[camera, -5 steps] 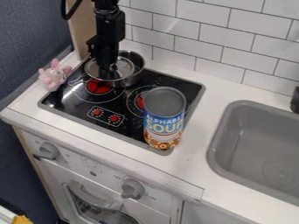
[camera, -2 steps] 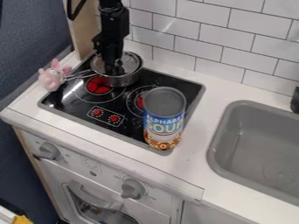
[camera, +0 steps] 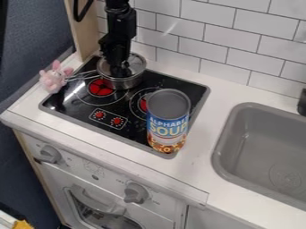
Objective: Place the silver lid on the top left side of the burner
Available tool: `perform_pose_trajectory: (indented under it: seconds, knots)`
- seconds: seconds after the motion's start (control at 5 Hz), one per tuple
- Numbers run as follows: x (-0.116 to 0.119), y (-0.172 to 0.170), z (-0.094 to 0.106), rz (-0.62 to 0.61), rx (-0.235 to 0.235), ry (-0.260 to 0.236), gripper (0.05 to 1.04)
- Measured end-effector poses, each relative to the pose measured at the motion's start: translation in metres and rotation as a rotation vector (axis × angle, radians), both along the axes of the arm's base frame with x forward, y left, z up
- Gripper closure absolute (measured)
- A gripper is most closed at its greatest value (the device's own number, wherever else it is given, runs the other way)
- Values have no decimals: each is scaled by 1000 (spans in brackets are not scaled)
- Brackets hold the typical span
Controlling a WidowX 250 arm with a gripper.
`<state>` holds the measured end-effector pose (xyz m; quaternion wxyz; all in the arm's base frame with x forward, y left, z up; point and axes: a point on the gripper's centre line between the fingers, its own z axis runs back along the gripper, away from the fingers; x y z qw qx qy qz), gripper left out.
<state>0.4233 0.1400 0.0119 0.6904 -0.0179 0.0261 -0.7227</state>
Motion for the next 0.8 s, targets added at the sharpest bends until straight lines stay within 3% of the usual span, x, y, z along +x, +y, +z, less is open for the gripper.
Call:
perform_pose_trajectory:
  seconds: [0.2,0.4,0.6,0.8]
  knots:
    - [-1,-1,1,-1,2,4,159]
    - [-1,-7,0,-4,5,12,70]
    - [-3,-10,3,5,20,22,74]
    - [-2,-15,27,4,43,-28,79]
